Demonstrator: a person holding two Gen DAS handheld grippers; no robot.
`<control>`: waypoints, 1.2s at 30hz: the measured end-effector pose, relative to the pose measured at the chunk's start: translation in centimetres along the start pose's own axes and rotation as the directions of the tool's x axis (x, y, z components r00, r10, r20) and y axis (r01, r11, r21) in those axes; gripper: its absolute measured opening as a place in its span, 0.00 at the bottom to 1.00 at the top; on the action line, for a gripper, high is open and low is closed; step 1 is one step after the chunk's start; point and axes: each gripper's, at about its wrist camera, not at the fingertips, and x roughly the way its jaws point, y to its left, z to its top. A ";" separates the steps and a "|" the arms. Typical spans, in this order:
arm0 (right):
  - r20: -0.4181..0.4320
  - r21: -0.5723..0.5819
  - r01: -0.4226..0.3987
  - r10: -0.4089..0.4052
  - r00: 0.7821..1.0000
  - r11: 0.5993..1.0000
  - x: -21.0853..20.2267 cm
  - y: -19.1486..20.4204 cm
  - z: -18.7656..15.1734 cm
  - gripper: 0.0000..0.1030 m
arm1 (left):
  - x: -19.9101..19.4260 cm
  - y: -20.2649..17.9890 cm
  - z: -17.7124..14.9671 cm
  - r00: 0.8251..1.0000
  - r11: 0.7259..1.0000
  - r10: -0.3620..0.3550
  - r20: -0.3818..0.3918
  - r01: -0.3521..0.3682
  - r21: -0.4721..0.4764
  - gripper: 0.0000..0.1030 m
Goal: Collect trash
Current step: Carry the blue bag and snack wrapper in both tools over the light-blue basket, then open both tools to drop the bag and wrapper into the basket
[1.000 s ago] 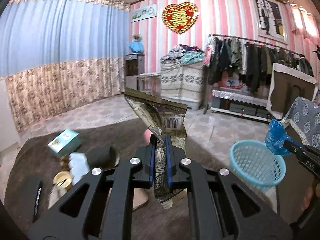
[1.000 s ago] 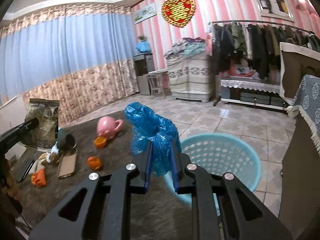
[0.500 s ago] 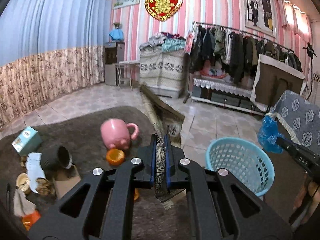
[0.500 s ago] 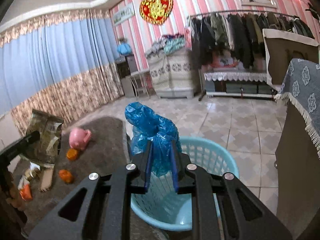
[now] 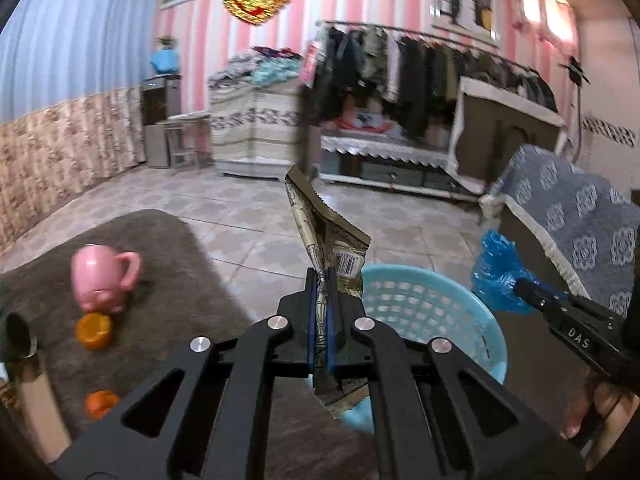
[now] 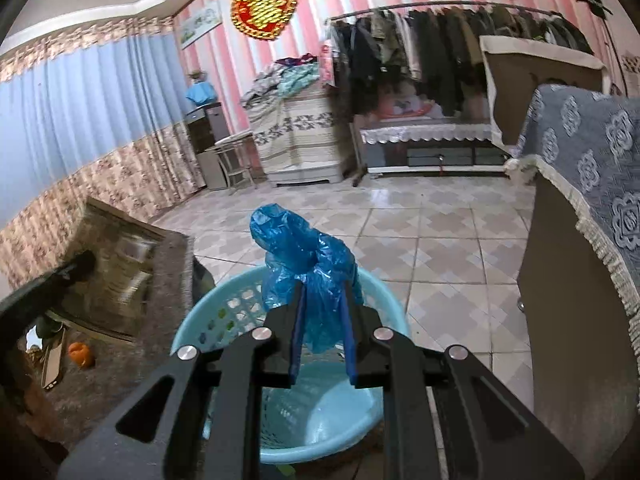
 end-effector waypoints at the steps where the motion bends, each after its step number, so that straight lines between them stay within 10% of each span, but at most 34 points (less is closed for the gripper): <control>1: -0.001 0.004 0.008 -0.008 1.000 1.000 0.1 -0.3 0.0 0.17 | 1.0 -1.0 -0.1 1.000 1.000 -0.016 -0.011 0.016 0.017 0.02; 10: -0.027 0.043 0.008 -0.007 1.000 0.999 1.4 -1.5 -0.4 0.17 | 6.0 -2.3 -1.1 0.996 0.999 -0.035 -0.086 0.037 0.023 0.12; 14: -0.032 0.033 0.002 -0.001 0.999 0.999 1.6 -1.0 -0.5 0.17 | 6.1 -1.3 -0.8 0.997 1.000 0.016 -0.078 -0.016 0.001 0.60; 20: -0.045 0.029 0.007 -0.005 0.999 1.000 2.5 -0.6 -0.7 0.17 | 3.6 1.5 0.0 0.989 0.988 0.149 -0.002 -0.149 -0.026 0.91; 31: -0.046 -0.002 0.014 -0.014 0.999 1.000 4.1 1.8 -1.3 0.20 | 0.5 5.3 -0.6 0.963 0.960 0.270 0.013 -0.268 -0.080 0.95; 36: -0.073 -0.028 0.014 -0.016 0.997 1.000 5.0 3.1 -1.9 0.68 | -0.8 6.0 -1.0 0.956 0.953 0.292 0.015 -0.290 -0.089 0.95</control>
